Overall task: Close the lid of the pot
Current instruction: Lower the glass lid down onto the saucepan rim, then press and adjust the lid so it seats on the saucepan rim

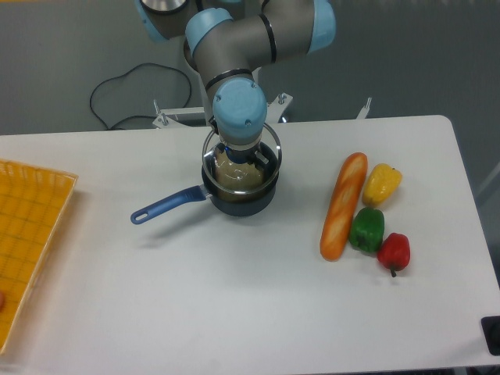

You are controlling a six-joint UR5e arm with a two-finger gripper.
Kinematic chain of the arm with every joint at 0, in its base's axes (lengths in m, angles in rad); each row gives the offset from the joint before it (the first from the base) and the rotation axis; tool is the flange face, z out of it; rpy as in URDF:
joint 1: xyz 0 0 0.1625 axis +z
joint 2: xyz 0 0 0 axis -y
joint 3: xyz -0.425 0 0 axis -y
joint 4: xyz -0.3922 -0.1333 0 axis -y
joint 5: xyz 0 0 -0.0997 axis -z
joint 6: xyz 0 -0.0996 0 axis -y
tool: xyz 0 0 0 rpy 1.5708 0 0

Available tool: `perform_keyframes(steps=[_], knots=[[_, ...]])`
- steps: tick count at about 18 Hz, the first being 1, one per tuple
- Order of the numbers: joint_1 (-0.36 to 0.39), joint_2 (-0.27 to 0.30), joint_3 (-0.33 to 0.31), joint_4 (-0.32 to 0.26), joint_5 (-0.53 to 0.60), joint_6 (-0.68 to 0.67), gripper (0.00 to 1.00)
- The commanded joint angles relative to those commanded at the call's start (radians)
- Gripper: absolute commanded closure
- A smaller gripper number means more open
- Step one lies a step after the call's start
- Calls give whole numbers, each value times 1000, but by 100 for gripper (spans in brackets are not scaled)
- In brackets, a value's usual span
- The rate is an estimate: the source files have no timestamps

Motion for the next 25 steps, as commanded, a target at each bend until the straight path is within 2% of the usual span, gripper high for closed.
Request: perform_keyframes(steps=[25], knots=[[-9,-26,-5,-8,0,-6,66]])
